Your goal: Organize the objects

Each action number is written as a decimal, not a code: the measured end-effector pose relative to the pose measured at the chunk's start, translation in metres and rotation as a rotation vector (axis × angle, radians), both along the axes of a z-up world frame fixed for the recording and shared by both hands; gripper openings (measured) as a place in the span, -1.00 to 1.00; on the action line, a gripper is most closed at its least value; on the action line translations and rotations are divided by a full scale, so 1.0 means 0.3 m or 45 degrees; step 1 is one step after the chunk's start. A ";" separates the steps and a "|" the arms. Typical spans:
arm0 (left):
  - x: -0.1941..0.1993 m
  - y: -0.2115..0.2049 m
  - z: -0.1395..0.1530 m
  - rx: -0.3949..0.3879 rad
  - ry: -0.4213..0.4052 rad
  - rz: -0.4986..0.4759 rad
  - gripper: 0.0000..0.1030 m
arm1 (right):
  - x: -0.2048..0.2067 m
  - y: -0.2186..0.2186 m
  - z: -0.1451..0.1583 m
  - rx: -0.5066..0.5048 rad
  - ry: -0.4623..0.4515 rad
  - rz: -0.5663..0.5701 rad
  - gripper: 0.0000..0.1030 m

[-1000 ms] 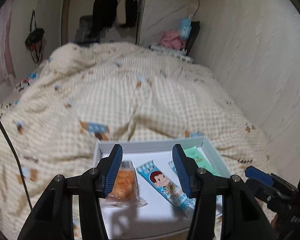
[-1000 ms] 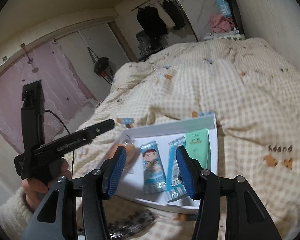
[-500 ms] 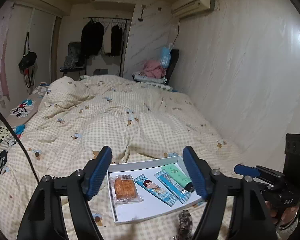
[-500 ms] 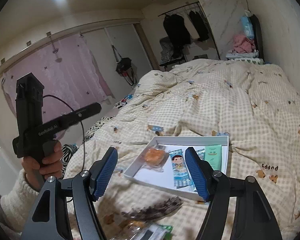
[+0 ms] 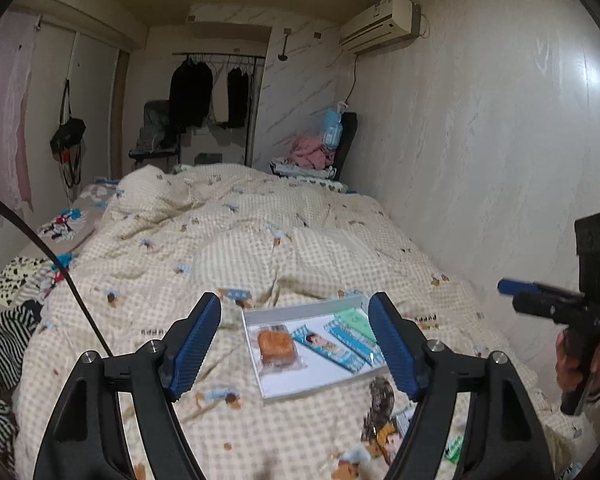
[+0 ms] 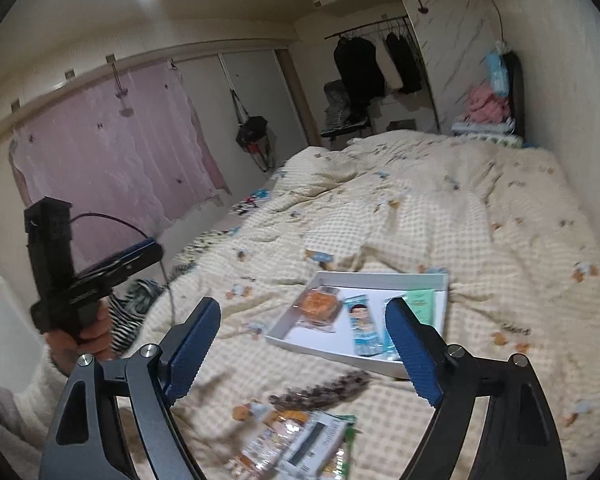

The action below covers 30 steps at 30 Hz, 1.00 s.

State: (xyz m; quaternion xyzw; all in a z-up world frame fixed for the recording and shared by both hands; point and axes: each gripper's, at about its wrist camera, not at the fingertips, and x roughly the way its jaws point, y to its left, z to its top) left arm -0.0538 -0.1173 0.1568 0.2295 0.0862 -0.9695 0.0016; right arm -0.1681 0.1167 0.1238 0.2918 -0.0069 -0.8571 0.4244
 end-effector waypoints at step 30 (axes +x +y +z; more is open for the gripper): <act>0.132 0.260 -0.404 0.075 -0.365 -0.160 0.56 | 0.285 0.109 -0.299 0.043 0.000 -0.066 0.99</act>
